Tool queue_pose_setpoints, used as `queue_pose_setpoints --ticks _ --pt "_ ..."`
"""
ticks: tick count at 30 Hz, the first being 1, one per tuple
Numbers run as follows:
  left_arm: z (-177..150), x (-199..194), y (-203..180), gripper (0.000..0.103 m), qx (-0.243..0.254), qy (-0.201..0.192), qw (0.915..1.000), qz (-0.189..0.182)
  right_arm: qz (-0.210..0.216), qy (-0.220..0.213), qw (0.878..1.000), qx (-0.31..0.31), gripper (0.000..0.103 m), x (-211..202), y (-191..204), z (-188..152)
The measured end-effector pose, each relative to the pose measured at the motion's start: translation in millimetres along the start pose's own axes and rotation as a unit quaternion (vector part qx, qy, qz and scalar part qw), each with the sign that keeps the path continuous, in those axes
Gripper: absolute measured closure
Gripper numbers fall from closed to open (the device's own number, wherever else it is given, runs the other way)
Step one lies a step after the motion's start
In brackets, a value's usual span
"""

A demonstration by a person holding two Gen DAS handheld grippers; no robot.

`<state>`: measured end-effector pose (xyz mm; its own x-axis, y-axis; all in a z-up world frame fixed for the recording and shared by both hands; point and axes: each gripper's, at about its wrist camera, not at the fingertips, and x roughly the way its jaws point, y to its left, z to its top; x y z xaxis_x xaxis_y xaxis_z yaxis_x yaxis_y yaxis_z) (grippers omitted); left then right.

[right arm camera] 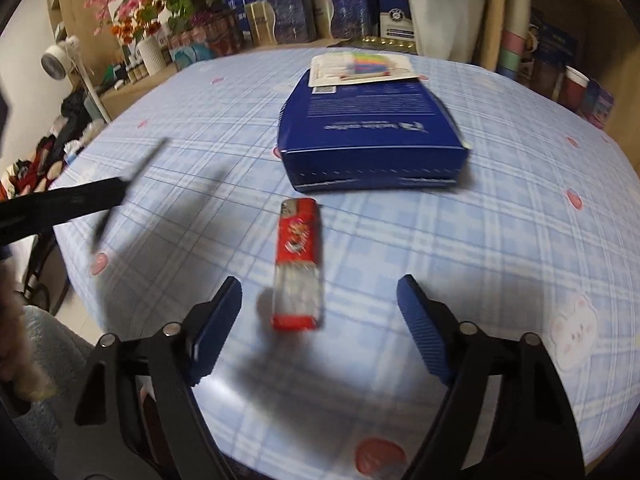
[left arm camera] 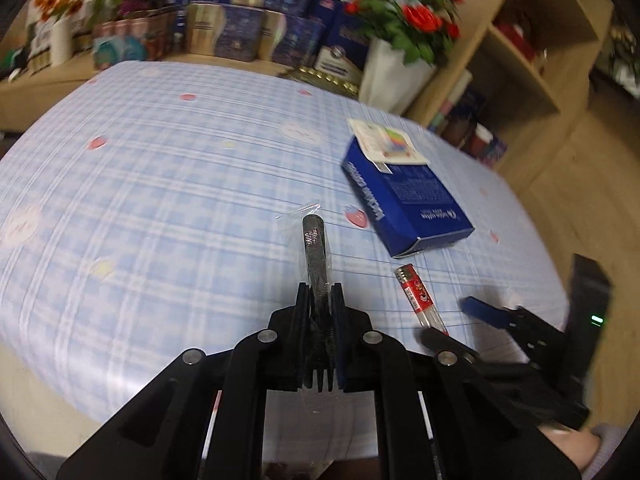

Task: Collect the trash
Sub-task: 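Grasp the red lighter with the right tool while the left tool lifts the black fork, then lower the black fork into the bin and open the left tool while the right tool carries the lighter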

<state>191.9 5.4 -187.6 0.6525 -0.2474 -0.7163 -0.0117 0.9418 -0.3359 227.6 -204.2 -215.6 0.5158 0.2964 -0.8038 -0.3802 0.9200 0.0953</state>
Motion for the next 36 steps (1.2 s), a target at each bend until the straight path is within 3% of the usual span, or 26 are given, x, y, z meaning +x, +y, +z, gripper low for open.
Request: queue_pose_setpoints --ticks 5,8,11,15,19,27,36 --pt "-8.0 -28.1 18.2 0.092 0.0 -0.025 0.9997 0.009 -0.024 0.003 0.999 -0.022 0.029 13.7 16.6 7.5" --pt "-9.3 -40.4 28.5 0.092 -0.005 -0.033 0.9994 0.011 -0.022 0.0 1.0 -0.017 0.038 14.7 18.4 9.0" --pt "-11.2 -46.3 33.0 0.092 -0.005 -0.037 0.9992 0.01 -0.018 0.004 1.0 -0.019 0.049 13.2 21.9 8.7" --pt "-17.1 -52.7 33.7 0.092 -0.001 -0.037 0.9993 0.003 -0.009 0.012 1.0 -0.017 0.077 9.3 25.1 9.5" --pt "-26.0 -58.8 31.5 0.092 0.003 -0.031 0.9995 -0.011 0.001 0.009 1.0 0.001 0.077 2.6 21.6 5.9" --pt "-46.8 -66.5 17.4 0.092 0.014 -0.008 0.9991 -0.038 0.022 -0.044 0.998 0.025 0.077 -40.7 21.1 -0.9" --pt "-101.8 -57.0 -14.8 0.092 0.09 0.051 0.993 -0.057 0.031 -0.085 0.995 0.031 0.077 -91.8 32.6 -27.5"
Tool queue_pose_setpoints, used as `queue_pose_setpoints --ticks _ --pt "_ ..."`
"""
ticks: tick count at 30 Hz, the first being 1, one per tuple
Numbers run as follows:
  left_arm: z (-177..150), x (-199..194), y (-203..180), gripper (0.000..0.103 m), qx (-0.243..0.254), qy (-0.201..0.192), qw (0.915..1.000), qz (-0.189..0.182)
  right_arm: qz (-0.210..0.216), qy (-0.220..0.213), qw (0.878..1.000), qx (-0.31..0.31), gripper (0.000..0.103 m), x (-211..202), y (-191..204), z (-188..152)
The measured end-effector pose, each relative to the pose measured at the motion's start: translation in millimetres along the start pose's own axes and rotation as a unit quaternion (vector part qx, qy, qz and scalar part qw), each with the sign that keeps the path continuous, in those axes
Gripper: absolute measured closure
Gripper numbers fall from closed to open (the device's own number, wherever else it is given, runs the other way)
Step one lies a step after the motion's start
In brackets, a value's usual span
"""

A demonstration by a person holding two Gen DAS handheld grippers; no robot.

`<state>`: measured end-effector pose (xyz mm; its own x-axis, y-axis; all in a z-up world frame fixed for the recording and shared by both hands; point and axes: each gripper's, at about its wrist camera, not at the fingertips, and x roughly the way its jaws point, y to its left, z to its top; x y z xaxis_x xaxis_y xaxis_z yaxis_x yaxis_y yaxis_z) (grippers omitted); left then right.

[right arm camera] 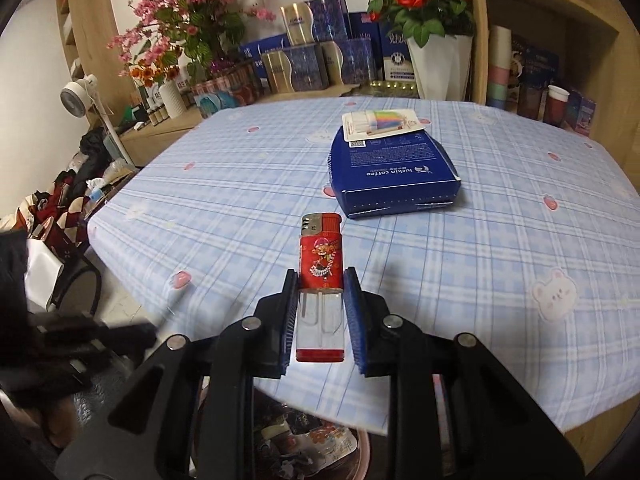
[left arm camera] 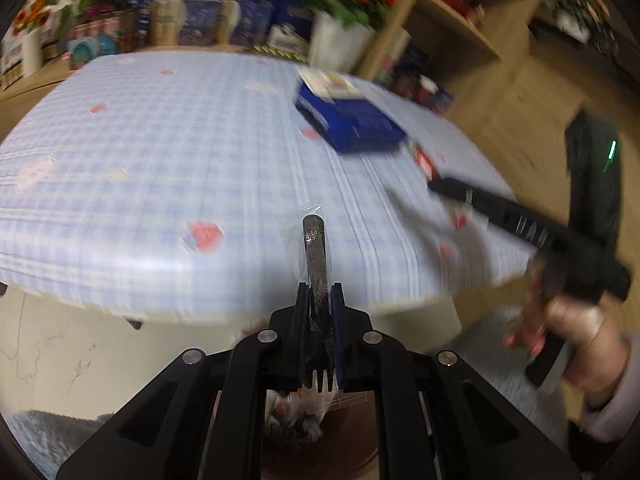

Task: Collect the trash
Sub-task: 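Lower the black fork into the bin and open the left tool while the right tool carries the lighter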

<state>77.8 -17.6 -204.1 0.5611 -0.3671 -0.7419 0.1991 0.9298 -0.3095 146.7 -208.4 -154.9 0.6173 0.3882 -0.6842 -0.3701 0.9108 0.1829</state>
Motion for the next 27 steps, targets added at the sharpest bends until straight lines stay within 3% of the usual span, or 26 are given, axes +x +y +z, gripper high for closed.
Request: queue_pose_setpoints --ticks 5,14,23,27 --pt "-38.3 32.0 -26.9 0.092 0.057 0.065 0.9961 -0.019 0.003 -0.007 1.0 -0.002 0.077 -15.5 5.3 -16.0" --pt "-81.1 84.5 -34.6 0.092 0.089 0.165 0.9819 -0.025 0.004 -0.003 1.0 0.01 0.077 -25.7 1.3 -36.0" --pt "-86.8 104.3 16.9 0.092 -0.025 0.208 0.9778 -0.008 0.004 0.011 1.0 0.018 0.077 -21.7 0.9 -49.7" --pt "-85.3 104.7 20.8 0.092 -0.031 0.208 0.9776 -0.01 0.005 0.017 1.0 0.018 0.077 -19.1 2.1 -54.5"
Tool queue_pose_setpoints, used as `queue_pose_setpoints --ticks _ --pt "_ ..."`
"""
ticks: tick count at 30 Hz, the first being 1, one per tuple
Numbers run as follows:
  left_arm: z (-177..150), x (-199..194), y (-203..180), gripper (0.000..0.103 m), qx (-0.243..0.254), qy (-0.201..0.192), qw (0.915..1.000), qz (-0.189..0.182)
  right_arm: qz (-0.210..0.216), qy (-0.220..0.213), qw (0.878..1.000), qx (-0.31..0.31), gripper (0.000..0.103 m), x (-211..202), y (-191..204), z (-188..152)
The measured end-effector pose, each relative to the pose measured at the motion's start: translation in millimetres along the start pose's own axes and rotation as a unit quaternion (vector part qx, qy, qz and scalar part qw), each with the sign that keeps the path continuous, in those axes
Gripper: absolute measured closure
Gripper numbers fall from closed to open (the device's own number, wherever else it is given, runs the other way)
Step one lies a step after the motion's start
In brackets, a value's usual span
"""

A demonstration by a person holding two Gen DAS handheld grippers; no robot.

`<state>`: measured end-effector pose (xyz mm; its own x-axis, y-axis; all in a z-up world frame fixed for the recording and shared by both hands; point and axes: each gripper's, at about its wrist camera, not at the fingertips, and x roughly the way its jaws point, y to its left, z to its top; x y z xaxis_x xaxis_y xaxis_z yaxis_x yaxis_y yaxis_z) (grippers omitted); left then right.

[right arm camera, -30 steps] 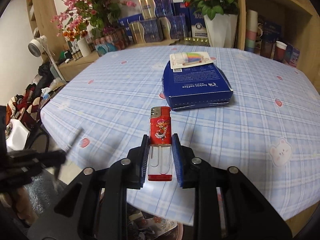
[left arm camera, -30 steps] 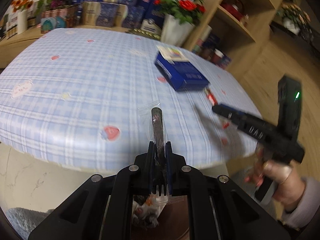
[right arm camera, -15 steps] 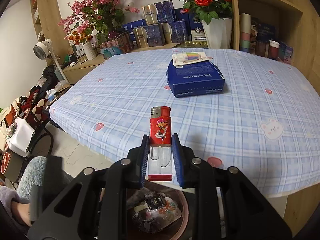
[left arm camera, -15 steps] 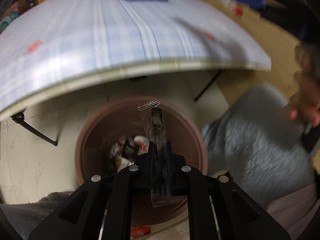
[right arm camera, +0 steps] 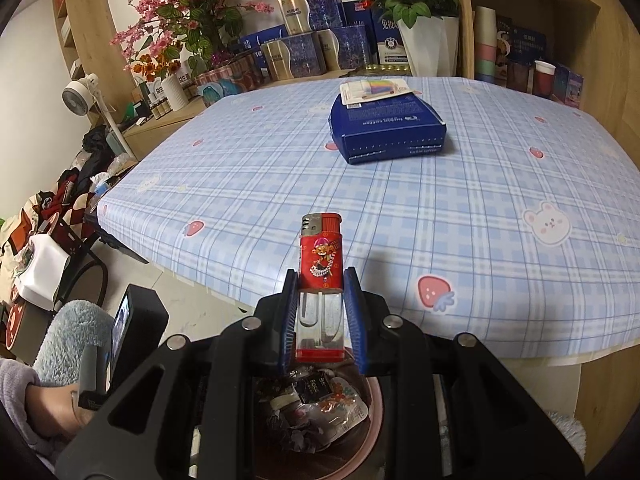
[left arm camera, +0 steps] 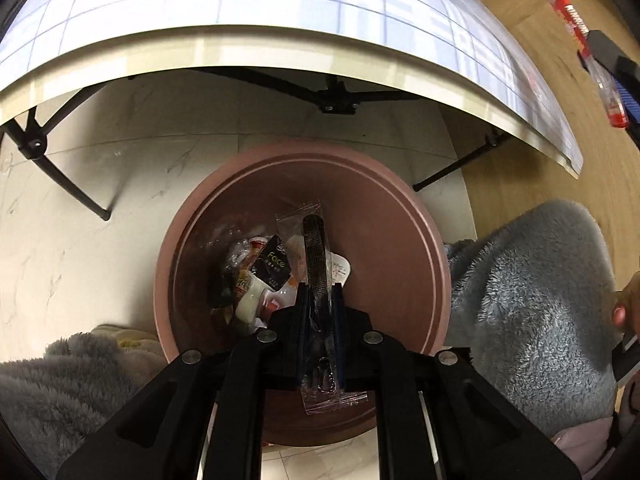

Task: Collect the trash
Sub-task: 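Lower the black fork into the bin and open the left tool while the right tool carries the lighter, then hold the red lighter over the bin and open the right tool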

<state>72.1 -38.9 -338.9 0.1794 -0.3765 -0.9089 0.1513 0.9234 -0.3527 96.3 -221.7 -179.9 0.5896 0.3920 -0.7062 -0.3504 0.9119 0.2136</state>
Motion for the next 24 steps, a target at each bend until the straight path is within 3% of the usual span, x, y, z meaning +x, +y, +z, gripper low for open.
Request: queue_pose_setpoints --ticks 7,9,11,17,20,24 --pt "-1.3 5.2 -12.6 0.087 0.025 0.012 0.9994 -0.021 -0.001 0.006 1.0 -0.001 0.077 0.5 3.6 -5.1" --pt "-1.1 0.5 -13.5 0.064 0.028 0.001 0.9994 -0.021 0.0 0.006 1.0 -0.003 0.077 -0.5 5.0 -5.6" --pt "-0.3 -10.2 -13.9 0.052 0.027 -0.021 0.9991 -0.026 -0.001 0.007 1.0 -0.005 0.077 -0.9 5.1 -6.2" --pt "0.2 -51.5 -12.1 0.033 0.015 -0.106 0.994 -0.019 -0.004 0.012 1.0 -0.008 0.077 -1.3 7.1 -12.4" --pt "-1.9 -83.0 -9.6 0.027 0.001 -0.179 0.9839 0.006 0.0 0.019 1.0 -0.006 0.077 0.9 10.1 -15.6" --pt "-6.1 -127.2 -4.6 0.017 -0.008 -0.289 0.9552 0.065 0.012 0.034 0.999 -0.009 0.077 7.6 20.1 -25.1"
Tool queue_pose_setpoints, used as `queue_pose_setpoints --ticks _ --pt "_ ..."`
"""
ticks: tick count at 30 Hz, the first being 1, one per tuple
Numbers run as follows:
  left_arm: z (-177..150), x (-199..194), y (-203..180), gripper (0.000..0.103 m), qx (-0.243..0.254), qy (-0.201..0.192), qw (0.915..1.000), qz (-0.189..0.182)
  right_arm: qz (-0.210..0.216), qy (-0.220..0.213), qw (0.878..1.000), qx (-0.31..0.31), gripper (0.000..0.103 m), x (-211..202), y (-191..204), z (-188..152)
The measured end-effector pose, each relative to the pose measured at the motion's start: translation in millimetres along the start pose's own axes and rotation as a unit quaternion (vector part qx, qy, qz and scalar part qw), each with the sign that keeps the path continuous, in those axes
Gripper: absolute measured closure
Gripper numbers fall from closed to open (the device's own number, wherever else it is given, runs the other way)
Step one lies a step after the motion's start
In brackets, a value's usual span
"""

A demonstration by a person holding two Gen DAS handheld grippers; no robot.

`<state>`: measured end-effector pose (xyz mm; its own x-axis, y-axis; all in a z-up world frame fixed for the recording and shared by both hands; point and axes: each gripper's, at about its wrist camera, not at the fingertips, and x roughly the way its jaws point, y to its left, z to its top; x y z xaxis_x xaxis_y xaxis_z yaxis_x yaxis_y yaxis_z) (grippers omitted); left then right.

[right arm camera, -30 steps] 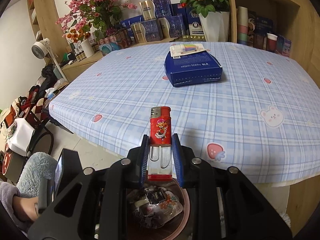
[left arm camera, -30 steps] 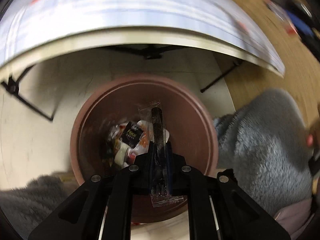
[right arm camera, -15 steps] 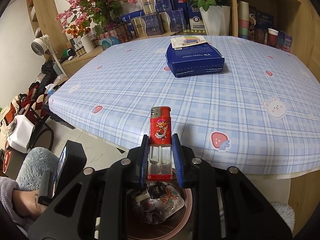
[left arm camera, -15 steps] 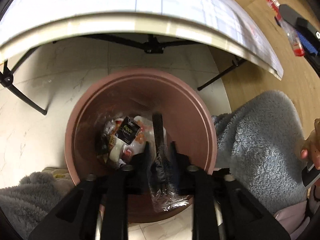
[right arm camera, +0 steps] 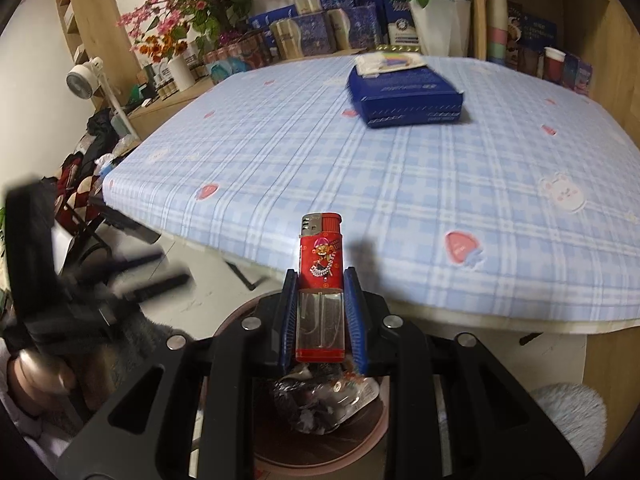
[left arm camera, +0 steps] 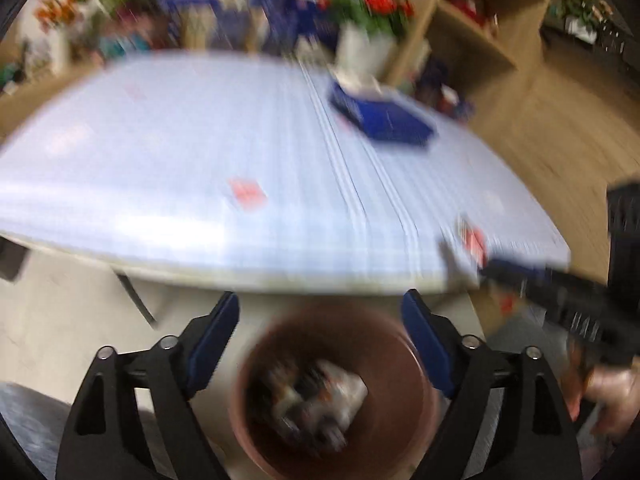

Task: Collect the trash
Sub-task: 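Hold the red lighter over the bin and open the right tool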

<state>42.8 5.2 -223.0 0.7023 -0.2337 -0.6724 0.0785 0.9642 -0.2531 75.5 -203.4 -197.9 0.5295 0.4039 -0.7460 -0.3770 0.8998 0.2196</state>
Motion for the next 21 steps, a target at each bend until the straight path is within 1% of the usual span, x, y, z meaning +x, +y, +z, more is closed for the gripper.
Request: queue_pose_setpoints --ticks 3,4,5,8,11,15,21 --pt "9.5 -17.1 12.1 0.015 -0.01 -0.055 0.9976 0.041 0.01 0.019 1.0 -0.015 0.077 9.8 14.4 -9.5" --pt "11.3 -19.7 16.7 0.014 -0.015 -0.064 0.9966 0.05 0.011 0.025 0.999 -0.022 0.077 12.7 19.3 -11.9" --pt "12.9 -22.3 21.2 0.014 -0.022 -0.071 0.9953 0.062 0.013 0.03 0.999 -0.029 0.077 15.6 22.9 -14.1" --pt "14.1 -22.8 31.1 0.013 -0.032 -0.078 0.9924 0.09 0.015 0.044 0.998 -0.05 0.077 23.3 35.2 -20.2" --pt "16.4 -24.4 41.3 0.011 -0.049 -0.089 0.987 0.124 0.015 0.059 0.996 -0.065 0.077 31.3 43.2 -25.9" --pt "16.1 -31.3 51.1 0.01 -0.058 -0.085 0.9857 0.134 0.016 0.08 0.994 -0.076 0.077 40.7 50.8 -33.4" --pt "14.4 -30.4 57.6 0.01 -0.062 -0.078 0.9864 0.131 0.018 0.095 0.99 -0.1 0.077 45.6 61.3 -40.3"
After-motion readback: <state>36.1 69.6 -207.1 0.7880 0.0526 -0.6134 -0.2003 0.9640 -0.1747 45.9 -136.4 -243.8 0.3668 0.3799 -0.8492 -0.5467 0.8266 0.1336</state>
